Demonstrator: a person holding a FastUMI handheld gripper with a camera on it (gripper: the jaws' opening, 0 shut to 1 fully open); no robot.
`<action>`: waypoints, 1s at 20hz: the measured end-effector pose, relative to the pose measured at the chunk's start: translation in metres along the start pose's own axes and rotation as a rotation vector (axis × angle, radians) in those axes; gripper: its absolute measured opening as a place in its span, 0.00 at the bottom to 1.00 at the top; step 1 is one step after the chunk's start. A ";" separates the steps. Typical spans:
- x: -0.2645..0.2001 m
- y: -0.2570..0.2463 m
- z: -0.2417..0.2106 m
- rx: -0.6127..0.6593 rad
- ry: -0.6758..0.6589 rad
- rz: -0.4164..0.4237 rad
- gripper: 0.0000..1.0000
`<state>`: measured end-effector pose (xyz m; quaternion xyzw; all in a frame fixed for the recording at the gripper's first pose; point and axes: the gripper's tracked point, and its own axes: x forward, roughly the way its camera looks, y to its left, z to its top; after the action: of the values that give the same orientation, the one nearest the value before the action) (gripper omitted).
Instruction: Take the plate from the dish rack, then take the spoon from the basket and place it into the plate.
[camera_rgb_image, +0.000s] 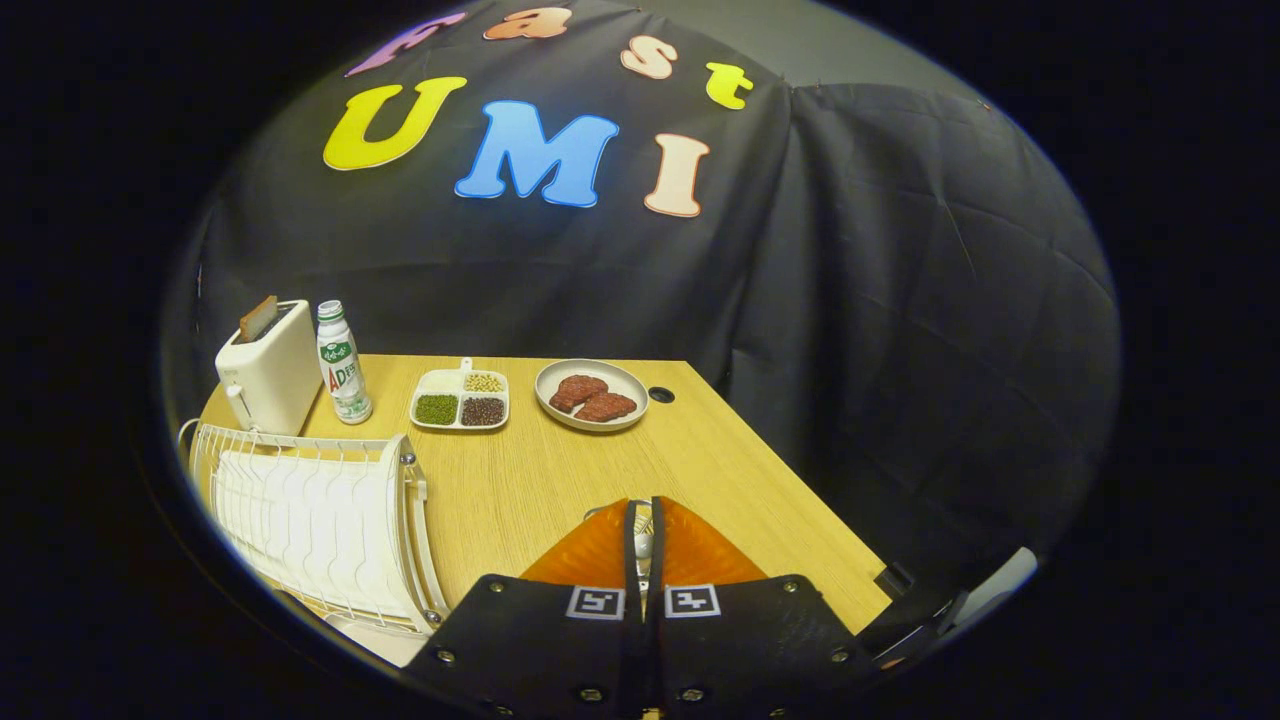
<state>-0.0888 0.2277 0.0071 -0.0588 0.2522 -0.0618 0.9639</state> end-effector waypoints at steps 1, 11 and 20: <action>0.000 -0.001 0.002 -0.001 0.000 -0.005 0.00; -0.014 -0.003 0.030 0.002 -0.027 -0.011 0.00; -0.077 0.045 0.075 -0.040 -0.150 0.080 0.00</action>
<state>-0.1143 0.2894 0.1028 -0.0723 0.1827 -0.0138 0.9804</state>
